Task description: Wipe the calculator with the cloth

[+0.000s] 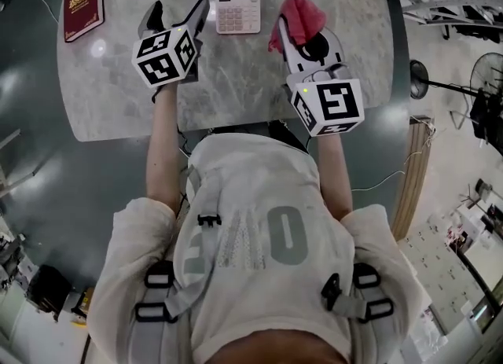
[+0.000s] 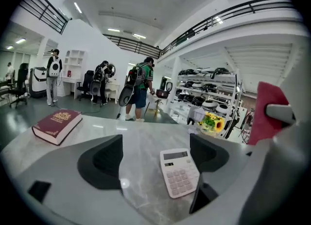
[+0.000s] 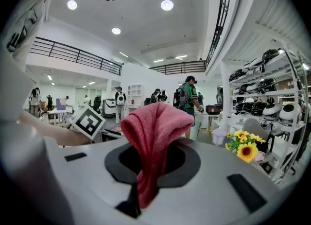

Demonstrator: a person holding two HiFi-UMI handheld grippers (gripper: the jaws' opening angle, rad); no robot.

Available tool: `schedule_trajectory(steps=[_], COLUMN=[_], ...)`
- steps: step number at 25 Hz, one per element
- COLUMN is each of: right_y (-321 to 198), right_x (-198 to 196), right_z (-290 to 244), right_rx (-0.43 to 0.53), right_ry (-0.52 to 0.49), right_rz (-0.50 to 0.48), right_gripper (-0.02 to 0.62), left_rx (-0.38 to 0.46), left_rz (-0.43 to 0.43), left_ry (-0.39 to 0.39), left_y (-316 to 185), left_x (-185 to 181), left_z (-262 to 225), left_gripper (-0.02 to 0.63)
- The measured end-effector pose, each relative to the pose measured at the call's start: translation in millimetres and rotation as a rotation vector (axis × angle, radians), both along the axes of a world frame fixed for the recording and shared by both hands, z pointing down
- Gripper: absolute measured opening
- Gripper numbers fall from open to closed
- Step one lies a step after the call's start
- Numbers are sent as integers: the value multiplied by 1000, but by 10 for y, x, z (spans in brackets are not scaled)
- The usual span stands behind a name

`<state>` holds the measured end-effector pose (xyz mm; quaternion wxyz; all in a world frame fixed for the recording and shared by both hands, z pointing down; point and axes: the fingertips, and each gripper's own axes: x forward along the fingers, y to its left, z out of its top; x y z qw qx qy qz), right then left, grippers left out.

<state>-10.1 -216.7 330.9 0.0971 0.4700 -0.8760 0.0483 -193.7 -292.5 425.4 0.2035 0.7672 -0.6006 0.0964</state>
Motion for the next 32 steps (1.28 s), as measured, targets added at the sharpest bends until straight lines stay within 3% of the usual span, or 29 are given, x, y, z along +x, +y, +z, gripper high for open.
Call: schedule_trajectory(steps=[11, 21, 27, 32], right_y=[16, 64, 58, -20], right_x=[102, 142, 116, 34], right_z=[280, 380, 398, 390], right_rx=[-77, -92, -96, -89], right_ry=[15, 47, 62, 83], right_rz=[24, 24, 12, -14], right_gripper=[55, 55, 55, 55], left_rx=[-309, -399, -445, -452], left_rz=[97, 128, 103, 105], left_ry=[-99, -142, -71, -67], left_y=[-235, -175, -151, -157], left_x=[122, 167, 146, 139], left_z=[1253, 1597, 1647, 1647], left_gripper=[419, 418, 419, 419])
